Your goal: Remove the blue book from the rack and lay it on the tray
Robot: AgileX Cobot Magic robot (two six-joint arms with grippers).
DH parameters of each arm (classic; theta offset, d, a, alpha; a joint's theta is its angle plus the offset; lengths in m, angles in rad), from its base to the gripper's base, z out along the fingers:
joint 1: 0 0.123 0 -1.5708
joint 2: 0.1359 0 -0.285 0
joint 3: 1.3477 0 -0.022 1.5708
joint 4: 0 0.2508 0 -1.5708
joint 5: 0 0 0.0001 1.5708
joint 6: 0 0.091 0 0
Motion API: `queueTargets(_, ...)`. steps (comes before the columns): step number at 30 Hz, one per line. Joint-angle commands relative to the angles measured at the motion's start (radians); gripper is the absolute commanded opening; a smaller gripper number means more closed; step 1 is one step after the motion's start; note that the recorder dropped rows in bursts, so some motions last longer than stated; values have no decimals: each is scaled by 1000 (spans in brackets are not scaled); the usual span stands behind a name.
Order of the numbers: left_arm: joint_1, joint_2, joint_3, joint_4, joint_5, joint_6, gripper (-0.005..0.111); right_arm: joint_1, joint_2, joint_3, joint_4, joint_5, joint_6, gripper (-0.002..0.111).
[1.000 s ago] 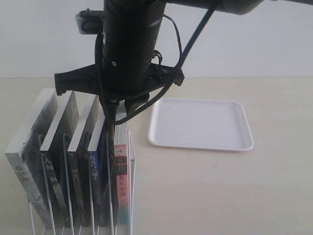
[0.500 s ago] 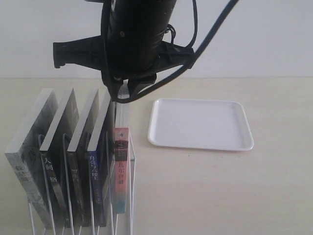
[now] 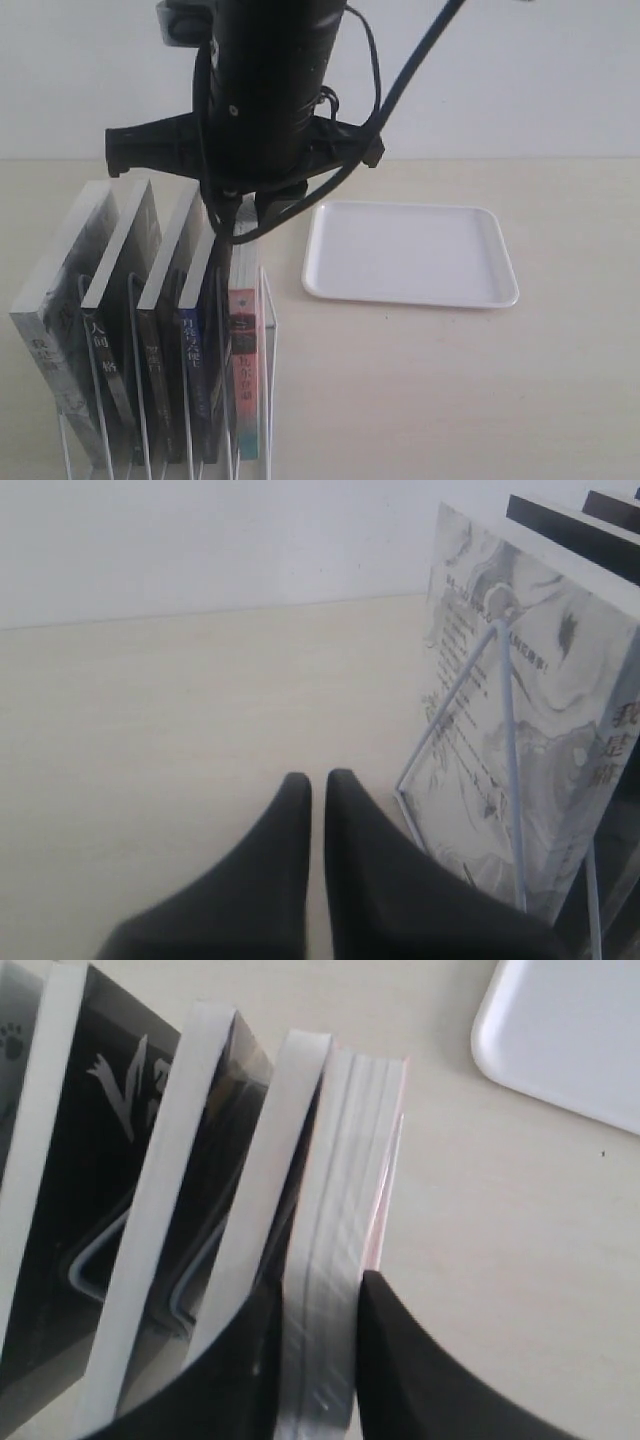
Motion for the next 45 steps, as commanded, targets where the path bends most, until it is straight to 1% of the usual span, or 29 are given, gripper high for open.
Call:
queueTargets(1, 4, -3, 3, 0, 1, -7, 5, 11, -10, -11, -6, -29, 2, 20)
queueTargets(3, 4, -3, 3, 0, 1, -7, 5, 11, -10, -11, -6, -33, -2, 39)
queueTargets(5, 4, -3, 3, 0, 1, -7, 5, 11, -12, -11, -6, -38, -2, 49)
queueTargets(7, 4, -3, 3, 0, 1, -7, 5, 11, -12, -11, -6, -38, -2, 48)
queueTargets(11, 4, -3, 3, 0, 1, -7, 5, 11, -23, -27, -4, -35, -2, 34)
queueTargets(13, 4, -3, 3, 0, 1, -7, 5, 18, -33, -55, 7, -35, -6, 31)
queueTargets(20, 4, -3, 3, 0, 1, -7, 5, 89, -47, -225, 13, -8, -13, 31)
queueTargets(22, 4, -3, 3, 0, 1, -7, 5, 98, -39, -234, 5, -13, -8, 31)
queueTargets(28, 4, -3, 3, 0, 1, -7, 5, 107, 89, -234, -6, -28, 6, 31)
queueTargets(32, 4, -3, 3, 0, 1, -7, 5, 107, 150, -234, 4, -73, 12, 31)
queueTargets(33, 4, -3, 3, 0, 1, -7, 5, 107, 154, -234, 9, -73, 12, 32)
queueTargets(36, 4, -3, 3, 0, 1, -7, 5, 107, 178, -234, 7, -79, 12, 49)
queueTargets(39, 4, -3, 3, 0, 1, -7, 5, 107, 187, -234, 5, -84, 22, 48)
queueTargets(41, 4, -3, 3, 0, 1, -7, 5, 107, 187, -234, 5, -87, 22, 45)
queueTargets(43, 4, -3, 3, 0, 1, -7, 5, 107, 187, -232, 5, -87, 22, 38)
queueTargets(45, 4, -3, 3, 0, 1, -7, 5, 107, 193, -232, 5, -87, 22, 33)
